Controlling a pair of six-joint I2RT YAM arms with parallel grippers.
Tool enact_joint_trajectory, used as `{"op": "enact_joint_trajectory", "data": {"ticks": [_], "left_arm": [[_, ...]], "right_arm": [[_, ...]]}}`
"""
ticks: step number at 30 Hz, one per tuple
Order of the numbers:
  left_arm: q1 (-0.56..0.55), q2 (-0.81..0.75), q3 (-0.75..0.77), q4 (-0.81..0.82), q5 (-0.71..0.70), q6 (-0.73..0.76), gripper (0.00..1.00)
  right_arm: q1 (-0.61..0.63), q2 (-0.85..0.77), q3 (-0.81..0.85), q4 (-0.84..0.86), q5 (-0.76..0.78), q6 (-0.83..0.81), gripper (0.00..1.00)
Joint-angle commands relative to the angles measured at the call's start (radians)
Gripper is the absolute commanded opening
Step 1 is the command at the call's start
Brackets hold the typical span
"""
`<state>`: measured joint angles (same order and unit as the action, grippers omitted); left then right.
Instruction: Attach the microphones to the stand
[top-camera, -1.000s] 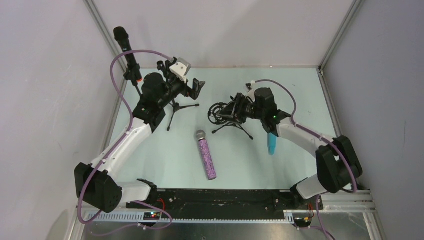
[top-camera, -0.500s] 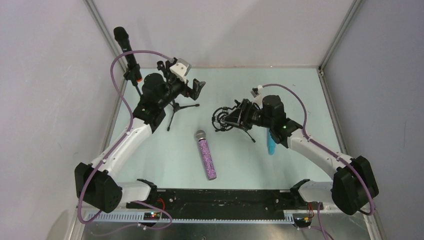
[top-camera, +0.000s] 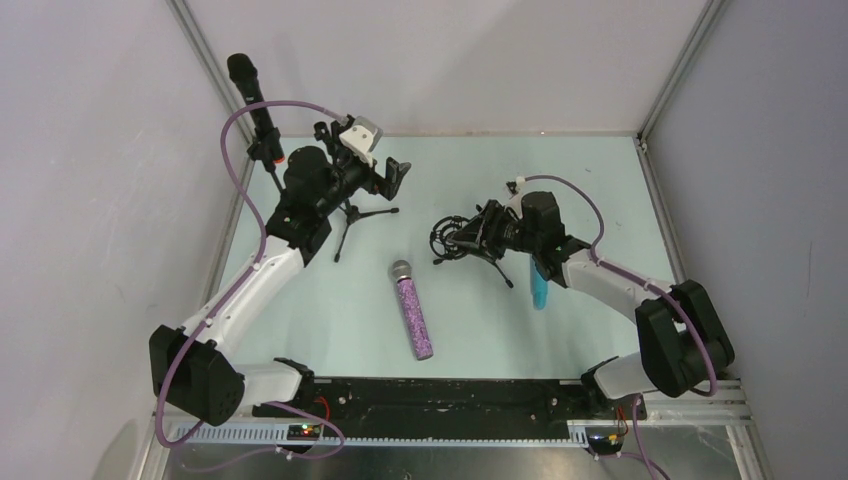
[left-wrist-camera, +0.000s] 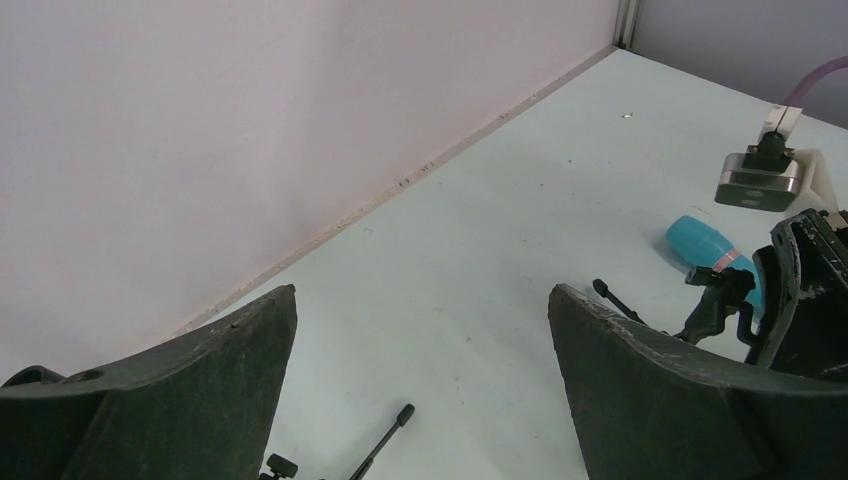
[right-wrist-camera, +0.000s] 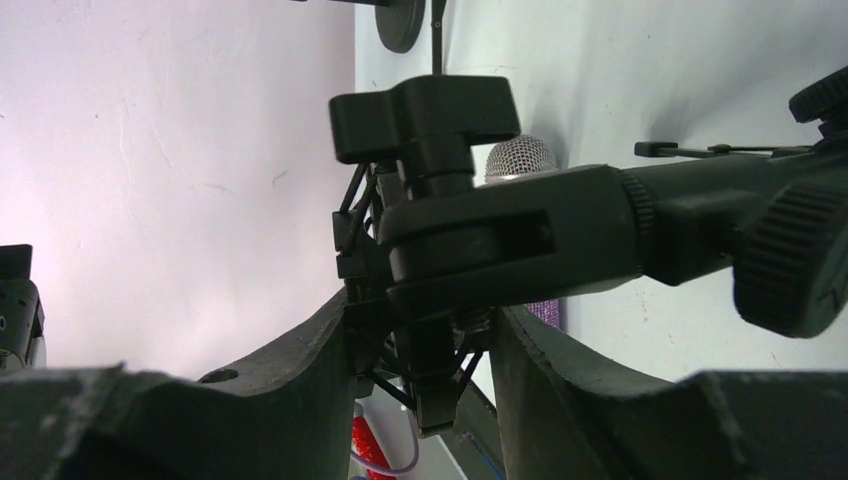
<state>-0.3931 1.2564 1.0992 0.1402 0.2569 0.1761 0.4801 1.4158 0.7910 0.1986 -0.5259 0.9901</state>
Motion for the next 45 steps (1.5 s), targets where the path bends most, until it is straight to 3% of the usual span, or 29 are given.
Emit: {"op": "enact_joint_trajectory", "data": {"ticks": [1, 6, 11, 15, 32, 45], "left_arm": [[0.003, -0.02, -0.005, 0.028, -0.008, 0.001, 0.98], [0.003, -0.022, -0.006, 0.028, -0.011, 0.003, 0.98], [0.003, -0.023, -0.005, 0.028, -0.009, 0.004, 0.98], [0.003, -0.027, -0.008, 0.029, -0.008, 0.007, 0.98], [0.0, -0.057, -0.033, 0.064, -0.011, 0.01, 0.98], [-0.04, -0.134, -0.052, 0.115, 0.016, 0.013, 0.98]], "right_arm": [[-0.011, 0.031, -0.005, 0.056, -0.008, -0.016, 0.34], [-0.023, 0.042, -0.007, 0.051, -0.02, -0.029, 0.44], [-0.03, 0.033, -0.008, 0.027, -0.025, -0.044, 0.65], [-0.031, 0.022, -0.01, 0.002, -0.034, -0.057, 0.73], [-0.039, -0.108, -0.024, -0.073, -0.007, -0.091, 0.78], [-0.025, -0.32, -0.024, -0.332, 0.12, -0.218, 0.78]]}}
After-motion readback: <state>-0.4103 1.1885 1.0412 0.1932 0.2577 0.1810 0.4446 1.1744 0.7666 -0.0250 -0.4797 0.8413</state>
